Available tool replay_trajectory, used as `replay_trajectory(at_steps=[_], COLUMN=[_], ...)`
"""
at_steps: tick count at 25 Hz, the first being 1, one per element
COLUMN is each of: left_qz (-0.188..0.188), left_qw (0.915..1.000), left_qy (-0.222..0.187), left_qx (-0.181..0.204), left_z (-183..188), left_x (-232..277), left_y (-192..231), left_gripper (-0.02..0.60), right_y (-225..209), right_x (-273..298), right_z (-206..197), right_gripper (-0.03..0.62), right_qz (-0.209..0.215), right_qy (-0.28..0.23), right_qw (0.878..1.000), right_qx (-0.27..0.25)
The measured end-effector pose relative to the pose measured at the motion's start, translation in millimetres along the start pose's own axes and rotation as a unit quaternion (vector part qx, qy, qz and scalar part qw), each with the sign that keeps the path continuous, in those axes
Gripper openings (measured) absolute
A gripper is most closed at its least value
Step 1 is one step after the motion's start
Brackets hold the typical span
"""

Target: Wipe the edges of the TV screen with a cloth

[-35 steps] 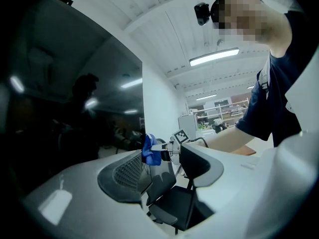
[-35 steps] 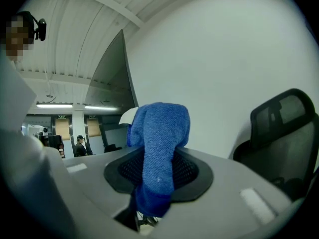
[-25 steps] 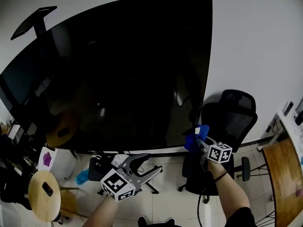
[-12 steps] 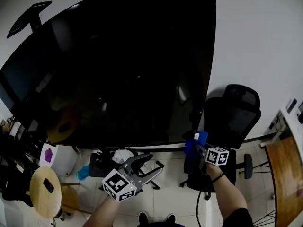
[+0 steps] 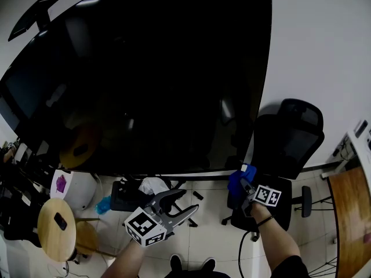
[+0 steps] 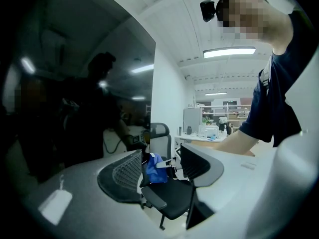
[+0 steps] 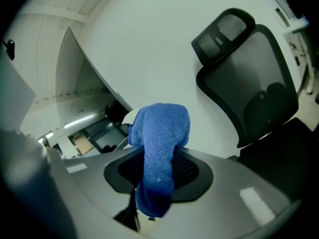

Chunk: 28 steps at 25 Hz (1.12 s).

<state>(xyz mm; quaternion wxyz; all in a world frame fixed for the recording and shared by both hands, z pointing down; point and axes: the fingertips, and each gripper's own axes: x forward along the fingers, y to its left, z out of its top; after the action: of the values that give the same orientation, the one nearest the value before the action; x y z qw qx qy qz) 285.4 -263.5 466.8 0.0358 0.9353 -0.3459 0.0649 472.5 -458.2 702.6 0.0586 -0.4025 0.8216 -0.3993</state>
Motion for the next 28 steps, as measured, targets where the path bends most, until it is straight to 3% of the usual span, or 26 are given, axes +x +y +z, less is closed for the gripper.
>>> replay_trajectory(at_steps=[9, 15, 20, 28], left_qz=[0.027, 0.043, 0.052, 0.04], left_qw=[0.9994, 0.9987, 0.9983, 0.9987], left_qy=[0.014, 0.017, 0.016, 0.013], left_qx=[-0.014, -0.02, -0.024, -0.03], left_z=[-18.3, -26.9, -29.0, -37.3], left_x=[-18.0, -33.2, -50.0, -84.3], left_y=[2.6, 4.1, 11.1, 33.9], left_gripper=[0.232, 0.232, 0.232, 0.232], right_y=[27.7, 33.9, 23.9, 18.1], right_x=[30.9, 43.2, 46.9, 43.5], right_z=[-7.8, -8.1, -9.8, -14.4], right_gripper=[0.133, 0.133, 0.127, 0.127], right_qz=[0.06, 0.07, 0.039, 0.004], right_qy=[-0.023, -0.043, -0.107, -0.188], right_qw=[0.996, 0.99, 0.972, 0.945], right_qx=[0.063, 0.115, 0.206, 0.266])
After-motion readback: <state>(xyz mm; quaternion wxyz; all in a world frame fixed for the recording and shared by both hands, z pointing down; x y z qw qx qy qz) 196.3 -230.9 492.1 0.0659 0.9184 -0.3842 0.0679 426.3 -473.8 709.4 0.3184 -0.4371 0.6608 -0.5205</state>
